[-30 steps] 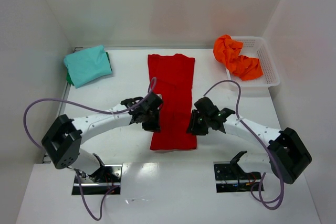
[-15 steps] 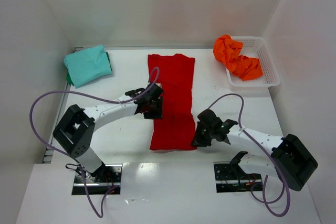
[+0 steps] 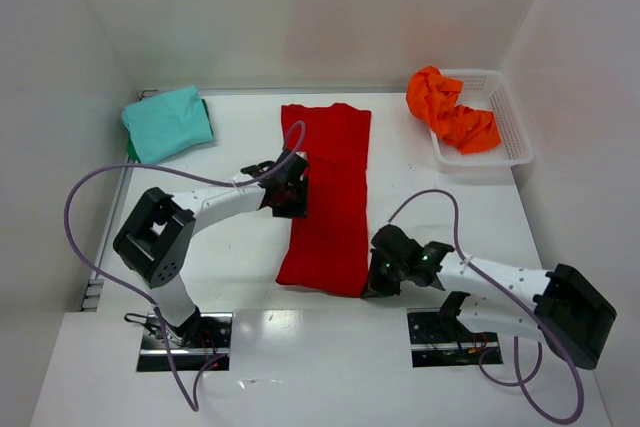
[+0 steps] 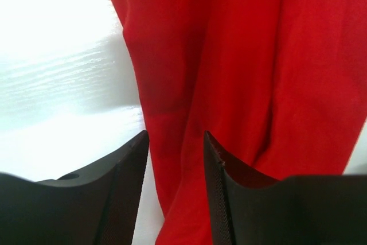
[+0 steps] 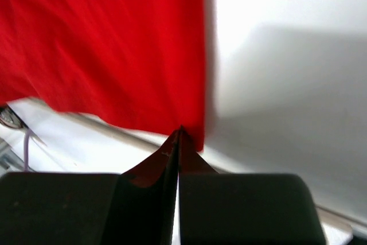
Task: Fold and stack the t-shirts
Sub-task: Rotate the tshirt 90 degrees
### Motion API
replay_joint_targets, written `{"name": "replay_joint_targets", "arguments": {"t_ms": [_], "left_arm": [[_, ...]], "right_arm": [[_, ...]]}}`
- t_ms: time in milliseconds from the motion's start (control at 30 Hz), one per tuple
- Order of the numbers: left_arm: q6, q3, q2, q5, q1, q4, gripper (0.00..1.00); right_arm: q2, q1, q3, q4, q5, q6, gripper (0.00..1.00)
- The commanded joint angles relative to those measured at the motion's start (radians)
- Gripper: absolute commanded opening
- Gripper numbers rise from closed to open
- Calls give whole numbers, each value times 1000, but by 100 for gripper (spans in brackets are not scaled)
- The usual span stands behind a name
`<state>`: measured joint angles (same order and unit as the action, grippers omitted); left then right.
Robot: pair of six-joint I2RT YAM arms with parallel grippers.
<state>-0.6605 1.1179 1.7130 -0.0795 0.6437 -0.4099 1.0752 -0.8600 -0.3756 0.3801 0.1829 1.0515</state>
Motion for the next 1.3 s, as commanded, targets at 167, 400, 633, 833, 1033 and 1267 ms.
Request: {"name": "replay_joint_targets", "arguments": {"t_ms": [167, 400, 633, 833, 1033, 1267], "left_arm": [[82, 77, 30, 15, -36, 36, 52], [102, 48, 24, 106, -36, -10, 36], [16, -110, -154, 181, 4, -10, 12], [-2, -150, -154, 259, 62, -33, 5], [-105, -216, -145, 279, 169, -52, 5], [-139, -271, -119, 363, 234, -52, 5]], "right_arm": [[-126, -17, 21, 181, 29, 41, 3], [-135, -17, -144, 206, -8, 41, 16], [-38, -17, -307, 206, -100, -42, 16], [100, -8, -307, 117, -128, -94, 16], [123, -8, -278, 91, -155, -94, 16], [132, -8, -237, 72, -155, -94, 17]]}}
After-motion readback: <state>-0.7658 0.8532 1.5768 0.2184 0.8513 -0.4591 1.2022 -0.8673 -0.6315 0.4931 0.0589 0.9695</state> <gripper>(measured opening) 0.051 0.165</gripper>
